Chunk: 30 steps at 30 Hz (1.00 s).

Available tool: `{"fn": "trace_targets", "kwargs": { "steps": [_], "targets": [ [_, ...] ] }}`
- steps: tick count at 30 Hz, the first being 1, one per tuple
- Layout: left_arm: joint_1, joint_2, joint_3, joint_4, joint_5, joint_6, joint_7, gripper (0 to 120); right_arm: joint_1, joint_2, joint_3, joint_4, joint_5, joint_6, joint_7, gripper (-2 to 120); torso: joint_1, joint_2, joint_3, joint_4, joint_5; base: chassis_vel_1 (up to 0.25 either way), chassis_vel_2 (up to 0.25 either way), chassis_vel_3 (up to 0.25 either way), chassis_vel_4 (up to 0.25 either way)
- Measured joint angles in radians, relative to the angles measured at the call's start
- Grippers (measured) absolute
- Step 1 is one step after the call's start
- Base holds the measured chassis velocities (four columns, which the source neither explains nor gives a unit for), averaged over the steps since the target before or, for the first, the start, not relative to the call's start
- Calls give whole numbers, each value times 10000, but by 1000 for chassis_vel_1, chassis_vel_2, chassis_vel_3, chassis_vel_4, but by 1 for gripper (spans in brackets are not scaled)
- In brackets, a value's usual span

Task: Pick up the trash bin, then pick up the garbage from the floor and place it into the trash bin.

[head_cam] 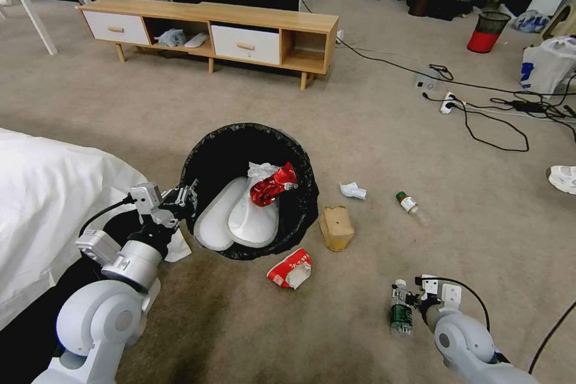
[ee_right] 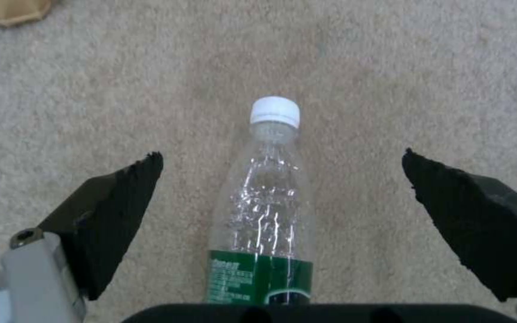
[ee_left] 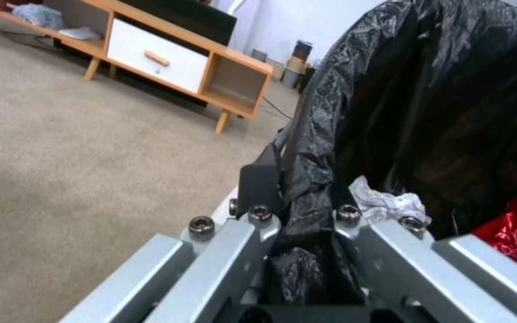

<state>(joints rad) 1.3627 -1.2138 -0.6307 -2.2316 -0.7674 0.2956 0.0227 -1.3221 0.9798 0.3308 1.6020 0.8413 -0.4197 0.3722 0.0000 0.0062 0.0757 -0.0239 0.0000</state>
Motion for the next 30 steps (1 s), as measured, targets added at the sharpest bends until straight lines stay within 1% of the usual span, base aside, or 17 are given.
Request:
{"fn": "trace_targets", "kwargs": {
  "steps": [9,17,20,30],
  "targets": [
    [73,33,-25,0,4,-23,11,3,120,94,-395,-449,-81,83,-78,100,0,0,0,0,0,0,0,0,0],
    [62,41,-61,-43,-18,-23,2,3,281,250,-611,-873,-242,244,-375,100,0,0,0,0,-1,0,0,0,0],
    [57,27,-63,-45,-16,-23,-8,3,377,371,-650,-1176,-359,395,-671,100,0,0,0,0,-1,0,0,0,0],
    [21,-31,-21,16,50,-24,-15,3,505,451,-605,-1696,-514,761,-1133,100,0,0,0,0,0,0,0,0,0]
  ]
}}
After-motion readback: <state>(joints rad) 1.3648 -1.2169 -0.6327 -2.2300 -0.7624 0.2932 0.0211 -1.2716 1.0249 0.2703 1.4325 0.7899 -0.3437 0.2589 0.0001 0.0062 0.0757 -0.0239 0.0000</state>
